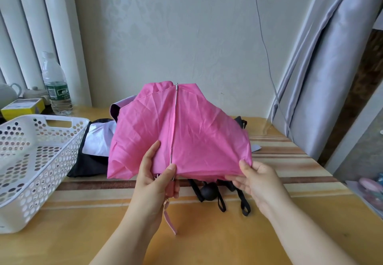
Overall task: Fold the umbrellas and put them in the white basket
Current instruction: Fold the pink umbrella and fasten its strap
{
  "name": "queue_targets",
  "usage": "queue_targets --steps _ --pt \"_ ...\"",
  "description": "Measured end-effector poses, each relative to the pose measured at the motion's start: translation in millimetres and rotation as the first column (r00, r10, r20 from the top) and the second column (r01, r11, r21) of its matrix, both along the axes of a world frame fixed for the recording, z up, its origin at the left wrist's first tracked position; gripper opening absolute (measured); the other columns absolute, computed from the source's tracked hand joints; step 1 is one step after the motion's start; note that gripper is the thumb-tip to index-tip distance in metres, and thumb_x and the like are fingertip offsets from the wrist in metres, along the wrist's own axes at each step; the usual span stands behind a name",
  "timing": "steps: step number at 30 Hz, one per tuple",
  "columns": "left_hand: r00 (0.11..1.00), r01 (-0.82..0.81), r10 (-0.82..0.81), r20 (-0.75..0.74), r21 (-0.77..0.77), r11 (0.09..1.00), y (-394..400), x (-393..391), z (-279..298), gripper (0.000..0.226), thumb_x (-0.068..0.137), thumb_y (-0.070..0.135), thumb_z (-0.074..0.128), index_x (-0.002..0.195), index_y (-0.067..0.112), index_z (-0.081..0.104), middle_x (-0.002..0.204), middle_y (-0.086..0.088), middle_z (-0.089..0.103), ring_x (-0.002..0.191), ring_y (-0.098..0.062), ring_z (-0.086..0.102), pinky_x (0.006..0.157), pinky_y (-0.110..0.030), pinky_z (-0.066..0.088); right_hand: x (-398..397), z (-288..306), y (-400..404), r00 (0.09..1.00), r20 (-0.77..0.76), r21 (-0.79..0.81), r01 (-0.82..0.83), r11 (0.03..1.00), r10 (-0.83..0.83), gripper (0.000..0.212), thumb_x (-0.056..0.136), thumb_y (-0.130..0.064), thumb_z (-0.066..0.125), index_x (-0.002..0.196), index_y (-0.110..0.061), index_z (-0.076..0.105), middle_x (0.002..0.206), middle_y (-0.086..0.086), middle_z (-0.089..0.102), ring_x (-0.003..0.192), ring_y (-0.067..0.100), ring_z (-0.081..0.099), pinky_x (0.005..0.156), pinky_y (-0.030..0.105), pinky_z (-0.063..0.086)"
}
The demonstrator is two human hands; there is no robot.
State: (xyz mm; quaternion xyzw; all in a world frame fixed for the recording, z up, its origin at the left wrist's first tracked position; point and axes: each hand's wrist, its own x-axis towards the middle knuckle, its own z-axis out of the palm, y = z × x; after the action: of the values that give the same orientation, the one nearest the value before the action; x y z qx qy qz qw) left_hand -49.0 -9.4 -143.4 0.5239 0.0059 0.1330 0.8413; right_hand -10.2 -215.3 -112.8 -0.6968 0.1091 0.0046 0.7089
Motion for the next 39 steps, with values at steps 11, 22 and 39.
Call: queue_targets --steps 11,22,39 --pt "0.996 0.026 -0.045 0.08 0.233 0.972 -4 -6 1 0.057 0.078 0.025 0.074 0.114 0.062 0.05 0.058 -0.006 0.054 0.052 -0.02 0.049 0.055 -0.029 0.045 0 107 29 0.693 0.692 -0.635 0.453 0.626 0.202 0.041 0.089 -0.028 0.065 0.123 -0.013 0.051 0.108 -0.001 0.046 0.098 0.011 0.047 0.081 0.007 0.034" --pt "0.984 0.091 -0.132 0.12 0.296 0.951 -1 -6 1 0.061 0.069 0.034 0.071 0.119 0.06 0.048 0.051 -0.005 0.047 0.049 -0.022 0.044 0.051 -0.033 0.043 62 158 61 0.852 0.374 -0.869 0.183 0.46 0.366 0.042 0.078 -0.056 0.07 0.099 -0.021 0.06 0.108 0.0 0.048 0.108 0.022 0.051 0.096 0.038 0.043" --pt "0.982 0.066 -0.123 0.144 0.351 0.934 -3 -10 2 0.051 0.083 0.023 0.066 0.117 0.058 0.05 0.054 -0.008 0.046 0.048 -0.019 0.045 0.049 -0.024 0.043 66 152 43 0.912 0.363 -0.747 0.162 0.645 0.191 0.039 0.085 -0.046 0.068 0.078 -0.009 0.061 0.062 0.003 0.048 0.058 0.019 0.045 0.051 0.027 0.027"
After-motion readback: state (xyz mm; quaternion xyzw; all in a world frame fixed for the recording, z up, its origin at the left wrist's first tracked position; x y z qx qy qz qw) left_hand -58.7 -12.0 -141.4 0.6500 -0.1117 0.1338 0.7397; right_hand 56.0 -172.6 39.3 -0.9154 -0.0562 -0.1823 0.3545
